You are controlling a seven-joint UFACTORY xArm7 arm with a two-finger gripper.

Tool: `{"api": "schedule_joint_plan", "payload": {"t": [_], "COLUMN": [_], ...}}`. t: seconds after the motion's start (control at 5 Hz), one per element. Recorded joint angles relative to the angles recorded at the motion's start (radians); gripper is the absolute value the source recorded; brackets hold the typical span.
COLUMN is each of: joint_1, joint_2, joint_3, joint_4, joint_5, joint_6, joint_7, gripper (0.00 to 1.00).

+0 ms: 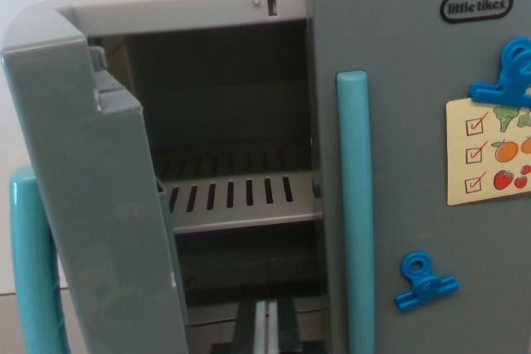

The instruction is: Close fridge door

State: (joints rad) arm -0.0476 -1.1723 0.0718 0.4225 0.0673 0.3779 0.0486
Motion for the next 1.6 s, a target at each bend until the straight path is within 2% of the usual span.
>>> {"api": "schedule_joint_plan", "payload": {"t": [0.8,1.0,1.2,1.4,1.6], "joint_1": [0.0000,0.0000,0.0000,0.0000,0.0000], "joint_2": [0.000,0.000,0.000,0.000,0.000], "joint_3": [0.004,0.033,0.033,0.073,0.073], "joint_4": [0.000,0.000,0.000,0.000,0.000], "joint_5": [0.0000,0.0000,0.0000,0.0000,0.0000], "joint_6": [0.000,0.000,0.000,0.000,0.000], "joint_7": [0.000,0.000,0.000,0.000,0.000], "gripper": [1.00,1.00,1.00,1.00,1.00]}}
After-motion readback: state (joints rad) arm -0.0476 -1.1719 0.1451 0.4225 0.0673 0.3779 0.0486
